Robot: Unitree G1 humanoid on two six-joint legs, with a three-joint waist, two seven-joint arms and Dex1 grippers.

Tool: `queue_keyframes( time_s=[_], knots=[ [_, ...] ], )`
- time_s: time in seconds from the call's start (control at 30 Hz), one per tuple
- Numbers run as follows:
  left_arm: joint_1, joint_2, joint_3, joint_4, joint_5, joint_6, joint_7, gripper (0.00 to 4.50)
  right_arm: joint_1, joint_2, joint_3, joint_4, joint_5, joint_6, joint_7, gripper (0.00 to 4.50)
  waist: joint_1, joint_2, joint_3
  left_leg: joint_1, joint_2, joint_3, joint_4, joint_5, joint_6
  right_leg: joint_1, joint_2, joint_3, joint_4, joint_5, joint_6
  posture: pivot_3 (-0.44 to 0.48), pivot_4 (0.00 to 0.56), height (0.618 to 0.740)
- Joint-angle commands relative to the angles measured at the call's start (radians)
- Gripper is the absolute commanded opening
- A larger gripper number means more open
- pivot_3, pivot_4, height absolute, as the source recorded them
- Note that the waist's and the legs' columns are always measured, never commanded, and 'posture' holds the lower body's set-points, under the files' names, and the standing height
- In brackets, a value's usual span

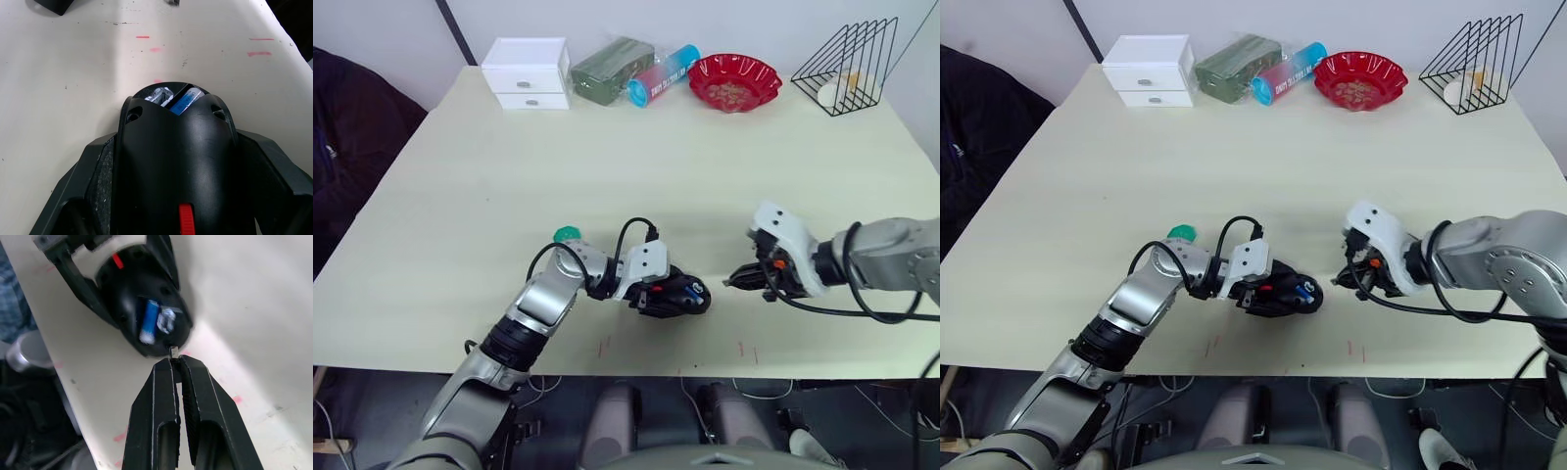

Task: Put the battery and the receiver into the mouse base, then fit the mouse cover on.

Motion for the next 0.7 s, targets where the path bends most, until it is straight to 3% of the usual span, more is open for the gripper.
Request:
queue_keyframes(
  time_s=[0.03, 0.37, 0.7],
  knots=[
    [0.014, -0.005, -0.025, -0.031, 0.01, 0.011, 0.013, 2.97, -0.082, 0.034, -0.001, 0.054, 0.095, 0.055, -0.105, 0.0, 0.002, 0.0, 0.0, 0.0, 0.0, -0.001, 0.0, 0.0, 0.0, 0.0, 0.0, -0.001, 0.0, 0.0, 0.0, 0.0, 0.15, 0.74],
    [0.043, -0.028, -0.039, -0.045, 0.011, 0.024, 0.045, 2.97, -0.216, 0.016, 0.199, 0.167, 0.35, 0.055, -0.373, 0.0, 0.004, 0.0, 0.0, -0.001, 0.0, -0.001, 0.0, 0.0, 0.0, 0.0, -0.002, -0.002, -0.001, 0.0, 0.0, 0.0, 0.15, 0.74],
    [0.029, -0.036, -0.047, -0.006, 0.022, -0.006, 0.044, 2.97, -0.286, 0.071, 0.298, 0.291, 0.501, 0.055, -0.614, 0.0, 0.005, 0.0, 0.0, -0.001, 0.0, -0.001, 0.0, 0.0, 0.0, 0.0, -0.002, -0.002, -0.001, 0.0, 0.0, 0.0, 0.15, 0.74]
  ],
)
